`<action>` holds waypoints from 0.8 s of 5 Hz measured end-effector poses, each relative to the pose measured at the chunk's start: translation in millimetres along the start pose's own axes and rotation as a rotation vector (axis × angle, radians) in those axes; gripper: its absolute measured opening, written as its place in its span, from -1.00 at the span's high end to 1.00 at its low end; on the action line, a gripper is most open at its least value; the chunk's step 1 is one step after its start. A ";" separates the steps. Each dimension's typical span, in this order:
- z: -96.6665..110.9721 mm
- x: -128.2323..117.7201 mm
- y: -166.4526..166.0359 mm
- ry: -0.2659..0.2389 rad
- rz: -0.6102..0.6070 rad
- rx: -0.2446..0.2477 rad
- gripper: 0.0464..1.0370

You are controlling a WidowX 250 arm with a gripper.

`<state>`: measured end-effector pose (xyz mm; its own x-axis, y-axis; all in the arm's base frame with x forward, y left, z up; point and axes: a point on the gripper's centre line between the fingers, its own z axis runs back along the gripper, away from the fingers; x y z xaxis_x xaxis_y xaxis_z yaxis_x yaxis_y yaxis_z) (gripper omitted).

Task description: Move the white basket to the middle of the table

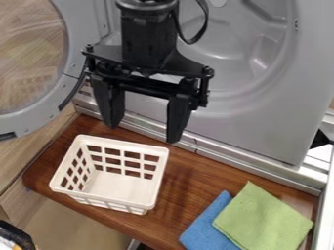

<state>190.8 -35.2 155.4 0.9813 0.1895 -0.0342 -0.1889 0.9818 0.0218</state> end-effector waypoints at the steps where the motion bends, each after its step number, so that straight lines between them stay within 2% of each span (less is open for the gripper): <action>1: -5.4 -1.1 1.1 0.016 -0.012 0.013 -0.92; 2: -27.7 4.6 8.4 -0.008 -0.236 0.128 -0.92; 3: -41.5 6.4 16.4 -0.072 -0.435 0.210 -0.92; 4: -59.7 4.6 27.2 -0.131 -0.689 0.256 -0.92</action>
<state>187.9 -6.8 96.2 0.8736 -0.4866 -0.0056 0.4697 0.8402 0.2711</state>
